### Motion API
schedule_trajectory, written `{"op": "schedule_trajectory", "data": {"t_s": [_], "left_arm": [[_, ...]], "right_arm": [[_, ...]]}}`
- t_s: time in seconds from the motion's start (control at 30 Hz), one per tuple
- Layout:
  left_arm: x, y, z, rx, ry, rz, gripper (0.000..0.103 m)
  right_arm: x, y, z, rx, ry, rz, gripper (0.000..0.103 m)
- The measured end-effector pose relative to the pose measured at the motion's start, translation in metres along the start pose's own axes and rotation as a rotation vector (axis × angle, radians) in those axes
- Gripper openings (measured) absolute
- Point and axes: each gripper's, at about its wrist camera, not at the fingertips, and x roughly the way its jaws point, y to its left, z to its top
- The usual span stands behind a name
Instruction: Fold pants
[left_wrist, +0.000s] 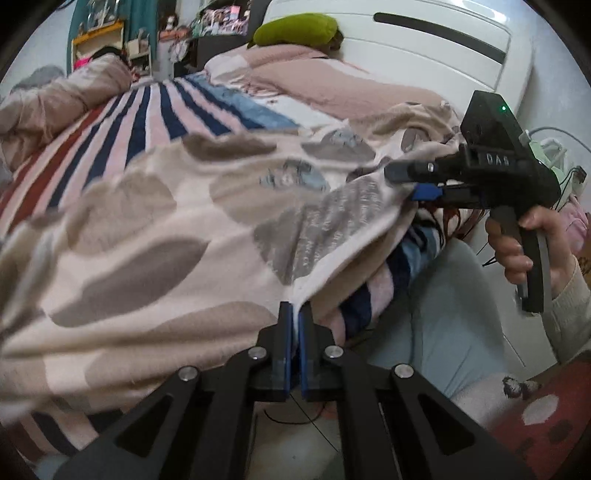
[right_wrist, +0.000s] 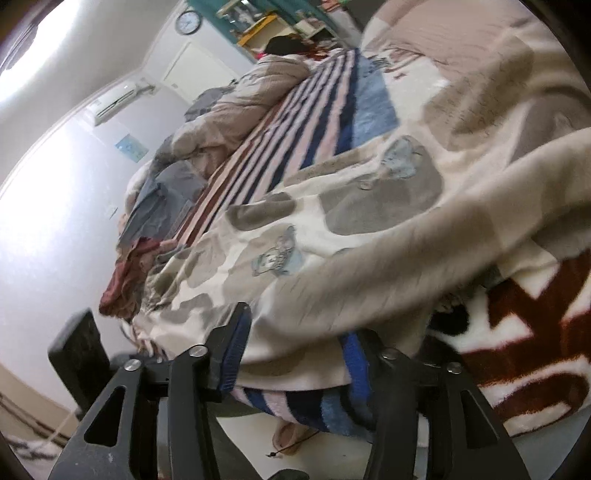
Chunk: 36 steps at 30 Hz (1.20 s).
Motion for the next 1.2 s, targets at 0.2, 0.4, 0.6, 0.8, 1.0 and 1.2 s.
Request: {"op": "schedule_trajectory", "data": {"t_s": [0.2,0.4,0.6,0.8,1.0,1.2], "left_arm": [[-0.002,0.001,-0.012,-0.021,0.001,-0.007,0.003],[-0.034,0.004,-0.005,-0.039,-0.076,-0.076,0.051],[-0.055,0.033,0.021,-0.158,-0.197,0.064,0.071],[-0.049,0.066,0.042,-0.326,-0.266,0.163,0.072],[-0.037,0.055,0.055,-0.366,-0.292,0.176,0.072],[-0.024,0.039,0.074,-0.375,-0.29,0.198,0.073]], "right_arm": [[-0.014,-0.013,-0.003,0.071,-0.134,-0.135,0.01],[-0.038,-0.028,-0.01,0.105,-0.193,-0.253,0.006],[-0.092,-0.065,-0.013,0.161,-0.29,-0.322,0.037],[-0.161,-0.099,0.008,0.138,-0.452,-0.482,0.058],[-0.191,-0.131,0.029,0.113,-0.497,-0.495,0.063],[-0.185,-0.162,0.034,0.137,-0.455,-0.394,0.063]]}}
